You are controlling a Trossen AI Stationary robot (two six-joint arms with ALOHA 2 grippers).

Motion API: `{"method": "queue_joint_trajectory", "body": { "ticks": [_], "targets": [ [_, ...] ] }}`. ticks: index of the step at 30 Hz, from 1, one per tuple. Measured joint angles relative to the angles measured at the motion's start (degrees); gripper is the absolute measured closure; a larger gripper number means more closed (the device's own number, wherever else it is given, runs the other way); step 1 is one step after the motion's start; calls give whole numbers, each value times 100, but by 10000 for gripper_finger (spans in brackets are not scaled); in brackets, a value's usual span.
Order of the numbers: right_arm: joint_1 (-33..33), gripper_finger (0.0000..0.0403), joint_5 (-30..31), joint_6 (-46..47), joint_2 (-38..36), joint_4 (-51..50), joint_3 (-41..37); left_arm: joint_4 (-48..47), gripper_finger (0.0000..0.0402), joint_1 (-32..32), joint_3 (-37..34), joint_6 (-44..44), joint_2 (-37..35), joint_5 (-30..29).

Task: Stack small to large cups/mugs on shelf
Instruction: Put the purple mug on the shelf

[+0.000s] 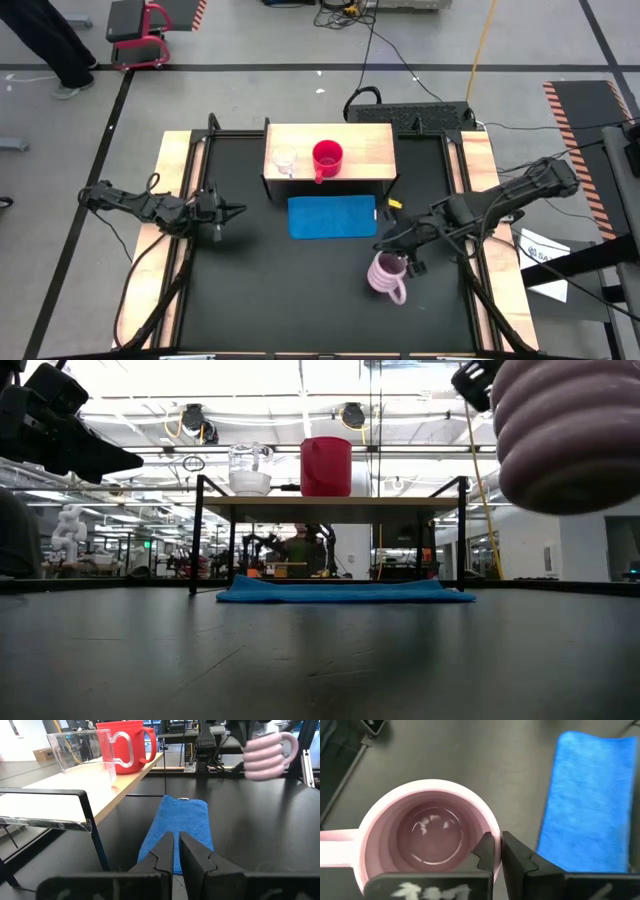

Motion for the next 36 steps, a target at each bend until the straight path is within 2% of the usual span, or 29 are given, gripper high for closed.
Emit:
{"method": "queue_joint_trajectory", "body": {
  "ticks": [3,11,22,36],
  "targets": [
    [0,398,199,-61,-261,-225,0,0,371,-1,0,1,-1,0],
    [-37,398,243,-193,-739,-658,0,0,371,-2,0,0,-1,0],
    [-535,398,324,143,-1406,-1475,-7,-2,371,-1,0,0,-1,0],
    [-948,398,301,27,-2618,-472,-1324,-35,371,-2,0,0,-1,-2]
  ]
}}
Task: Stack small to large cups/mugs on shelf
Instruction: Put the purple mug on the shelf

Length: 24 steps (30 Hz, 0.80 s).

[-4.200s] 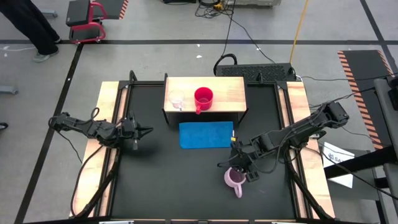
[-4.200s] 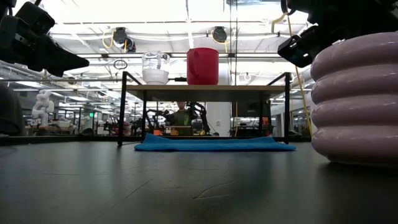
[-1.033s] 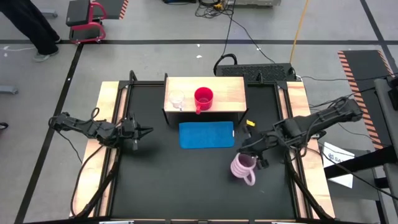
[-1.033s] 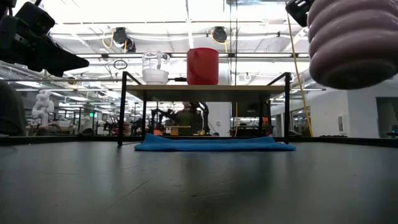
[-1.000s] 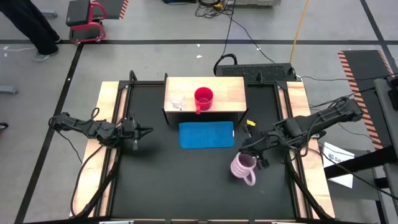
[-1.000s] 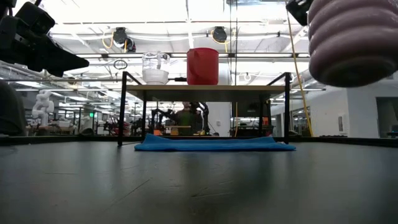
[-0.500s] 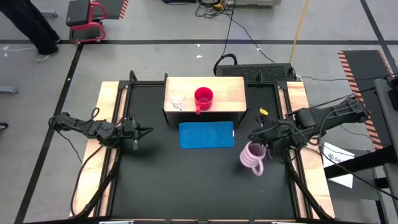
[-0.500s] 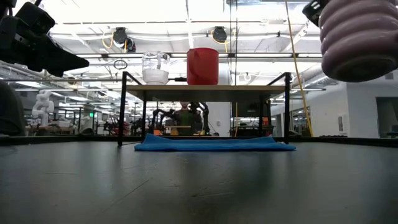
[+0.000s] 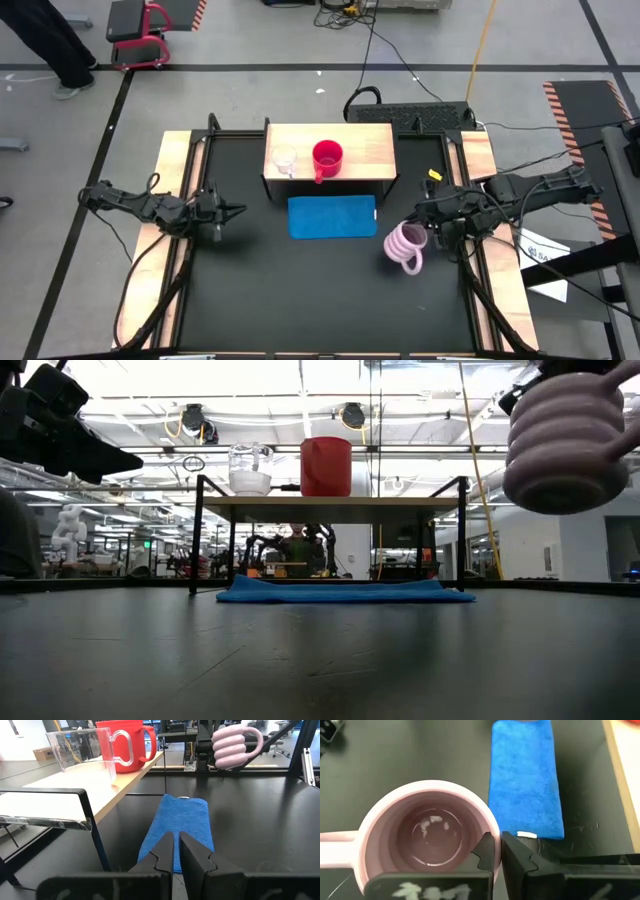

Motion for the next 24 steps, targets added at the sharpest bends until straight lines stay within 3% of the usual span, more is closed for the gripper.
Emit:
{"method": "queue_joint_trajectory", "body": {
  "ticks": [12,24],
  "targets": [
    [-22,398,-148,106,-1237,839,-1114,0,371,2,0,0,0,0],
    [-24,398,-169,-30,-1297,1194,-1375,-42,371,1,0,-19,0,0]
  ]
}}
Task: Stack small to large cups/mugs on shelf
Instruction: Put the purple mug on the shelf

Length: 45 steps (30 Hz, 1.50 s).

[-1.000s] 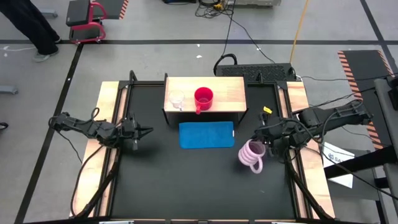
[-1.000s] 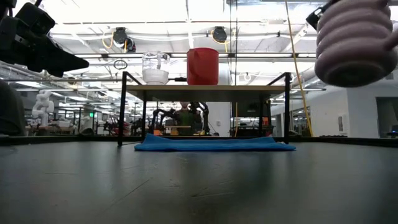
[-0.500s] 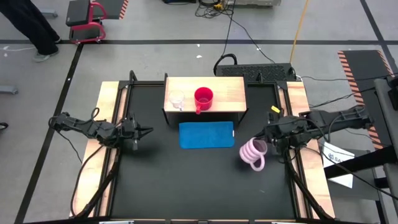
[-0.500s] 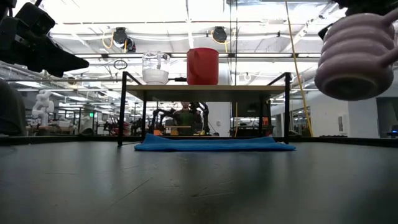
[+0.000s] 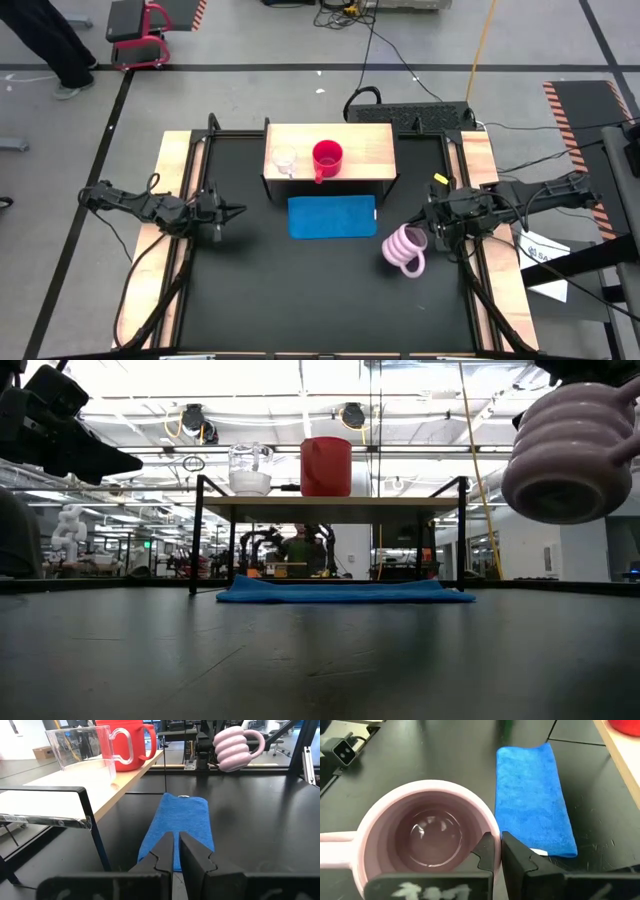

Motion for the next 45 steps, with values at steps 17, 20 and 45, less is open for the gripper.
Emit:
{"method": "queue_joint_trajectory", "body": {
  "ticks": [17,20,45],
  "targets": [
    [-308,398,15,-234,2,315,-181,-33,371,1,0,25,-1,102],
    [-476,398,13,-375,5,437,-181,-33,371,-1,0,26,1,103],
    [-2518,397,-1112,-973,885,1381,-184,-44,371,1,0,10,1,109]
  ]
}}
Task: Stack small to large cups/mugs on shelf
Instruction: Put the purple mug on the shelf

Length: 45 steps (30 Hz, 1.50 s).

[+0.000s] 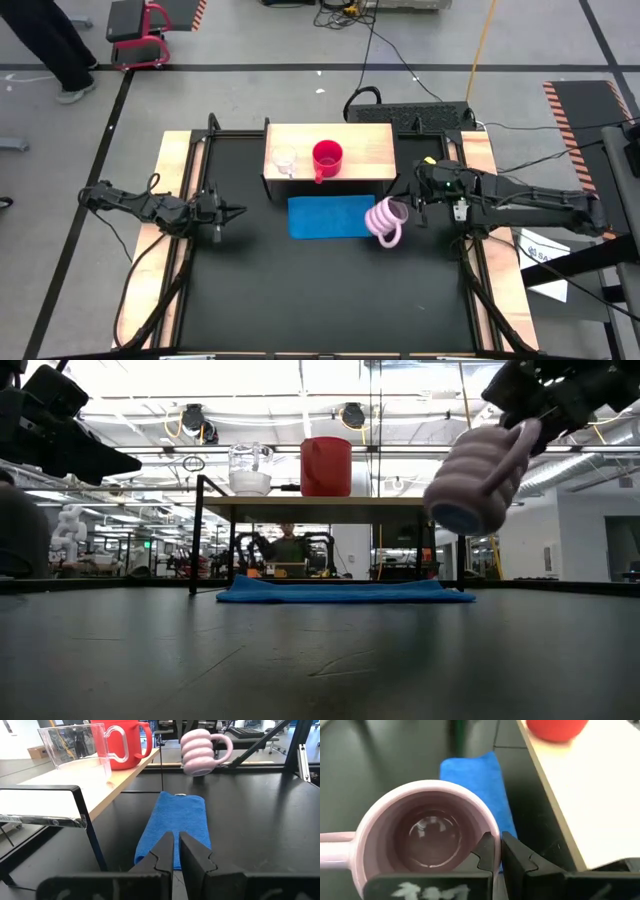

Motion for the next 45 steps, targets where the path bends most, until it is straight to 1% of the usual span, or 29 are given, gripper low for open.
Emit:
{"method": "queue_joint_trajectory", "body": {
  "ticks": [3,5,8,13,21,33,38,45],
  "targets": [
    [-104,398,-100,9,81,34,-4,-2,371,0,0,0,-2,0],
    [-169,398,-228,-11,130,243,-3,-3,371,-1,0,2,0,0],
    [-284,399,-401,-56,227,257,203,-4,371,-1,0,2,-1,0],
    [-363,399,-488,-271,582,-278,1119,-12,371,-2,0,3,22,5],
    [-698,399,-466,-566,1642,-1332,2759,-26,371,-1,0,3,22,7],
    [-1405,399,-376,-1081,3092,-2783,4608,-32,371,0,0,70,22,151],
    [-1427,399,-374,-1152,3625,-3154,5274,-32,371,0,0,106,22,153],
    [-1502,399,-351,-1488,4107,-3397,5684,-36,371,0,0,112,22,153]
  ]
}}
